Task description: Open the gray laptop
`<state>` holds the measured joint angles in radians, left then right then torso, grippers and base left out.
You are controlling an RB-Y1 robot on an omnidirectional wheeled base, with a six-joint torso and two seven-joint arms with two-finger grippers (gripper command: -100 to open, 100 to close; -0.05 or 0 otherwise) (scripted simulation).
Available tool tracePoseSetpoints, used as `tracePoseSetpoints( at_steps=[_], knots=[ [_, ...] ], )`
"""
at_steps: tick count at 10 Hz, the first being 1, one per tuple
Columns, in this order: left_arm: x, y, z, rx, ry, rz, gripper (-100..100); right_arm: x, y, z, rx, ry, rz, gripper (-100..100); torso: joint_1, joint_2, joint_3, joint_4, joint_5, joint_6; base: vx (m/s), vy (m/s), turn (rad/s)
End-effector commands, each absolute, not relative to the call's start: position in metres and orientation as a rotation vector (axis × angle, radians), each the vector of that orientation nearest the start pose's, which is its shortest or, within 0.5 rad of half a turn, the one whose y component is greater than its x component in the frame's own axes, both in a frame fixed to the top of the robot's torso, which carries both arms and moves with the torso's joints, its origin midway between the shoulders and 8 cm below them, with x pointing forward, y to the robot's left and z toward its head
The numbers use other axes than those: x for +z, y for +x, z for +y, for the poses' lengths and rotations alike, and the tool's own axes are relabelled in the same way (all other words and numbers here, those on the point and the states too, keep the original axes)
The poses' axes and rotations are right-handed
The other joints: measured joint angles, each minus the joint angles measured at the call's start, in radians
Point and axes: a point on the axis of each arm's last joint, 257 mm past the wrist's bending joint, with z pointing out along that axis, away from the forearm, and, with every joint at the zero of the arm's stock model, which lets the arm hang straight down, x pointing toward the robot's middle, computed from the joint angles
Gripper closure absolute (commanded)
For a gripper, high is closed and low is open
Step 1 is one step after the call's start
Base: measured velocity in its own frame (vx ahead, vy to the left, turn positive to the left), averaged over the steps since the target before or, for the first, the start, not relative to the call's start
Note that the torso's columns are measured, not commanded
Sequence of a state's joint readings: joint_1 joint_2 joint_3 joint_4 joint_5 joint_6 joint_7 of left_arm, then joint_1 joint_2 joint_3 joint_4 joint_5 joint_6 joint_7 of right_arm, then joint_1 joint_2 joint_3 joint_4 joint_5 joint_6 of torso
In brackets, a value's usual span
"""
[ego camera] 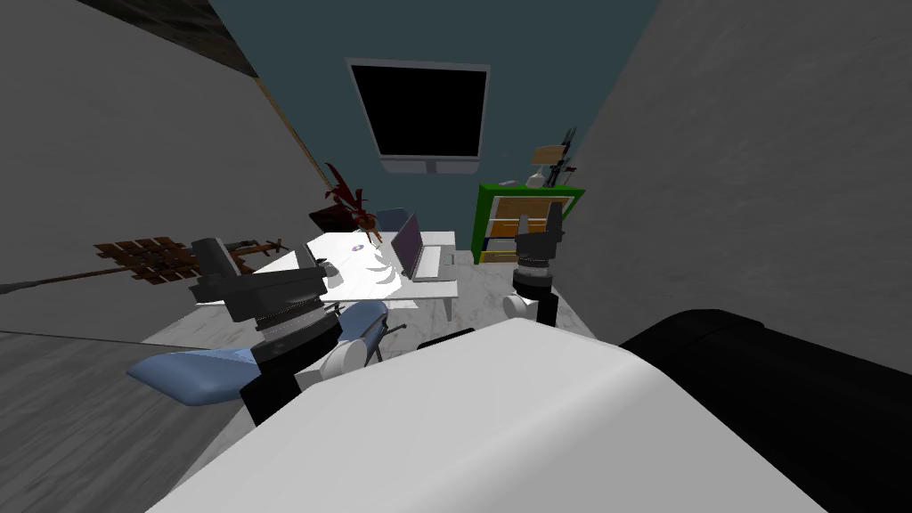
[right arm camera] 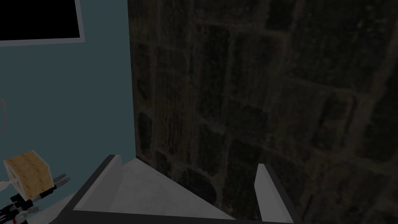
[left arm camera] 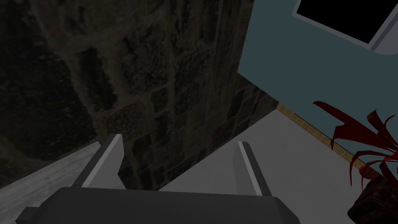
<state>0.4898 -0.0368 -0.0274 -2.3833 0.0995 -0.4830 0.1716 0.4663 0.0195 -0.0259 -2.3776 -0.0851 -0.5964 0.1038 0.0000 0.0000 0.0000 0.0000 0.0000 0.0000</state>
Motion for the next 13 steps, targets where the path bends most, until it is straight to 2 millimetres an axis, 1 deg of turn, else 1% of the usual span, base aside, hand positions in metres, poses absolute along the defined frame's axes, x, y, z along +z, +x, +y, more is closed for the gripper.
tracePoseSetpoints(
  at_steps=[1, 3, 9, 10, 11, 13],
  knots=[
    [0.069, 0.323, 0.282, -1.579, -0.72, 0.402, 0, 0.092, 0.3, -0.289, 1.285, 0.507, 0.407, 0, 0.0, 0.041, -0.082, 0.041, 0.0, 0.0, 0.0, 0.0, 0.0],
    [0.069, 0.323, 0.282, -1.579, -0.72, 0.402, 0, 0.092, 0.3, -0.289, 1.285, 0.507, 0.407, 0, 0.0, 0.175, -0.351, 0.176, 0.0, 0.0, 0.0, 0.0, 0.0],
    [0.069, 0.323, 0.282, -1.579, -0.72, 0.402, 0, 0.093, 0.3, -0.289, 1.285, 0.507, 0.407, 0, 0.0, 0.618, -1.234, 0.617, 0.0, 0.0, 0.0, 0.0, 0.0],
    [0.068, 0.327, 0.276, -1.589, -0.704, 0.449, -100, 0.093, 0.3, -0.289, 1.285, 0.507, 0.407, 0, 0.0, 0.691, -1.382, 0.691, 0.0, 0.0, 0.01, 0.002, -0.019],
    [0.067, 0.33, 0.273, -1.597, -0.698, 0.481, -100, 0.092, 0.3, -0.289, 1.284, 0.507, 0.407, 0, 0.0, 0.725, -1.451, 0.724, 0.0, 0.0, 0.01, 0.006, -0.029],
    [0.064, 0.338, 0.267, -1.613, -0.694, 0.545, -100, 0.092, 0.3, -0.289, 1.284, 0.507, 0.408, 0, 0.001, 0.736, -1.475, 0.737, 0.0, 0.0, 0.013, 0.01, -0.037]
  ],
)
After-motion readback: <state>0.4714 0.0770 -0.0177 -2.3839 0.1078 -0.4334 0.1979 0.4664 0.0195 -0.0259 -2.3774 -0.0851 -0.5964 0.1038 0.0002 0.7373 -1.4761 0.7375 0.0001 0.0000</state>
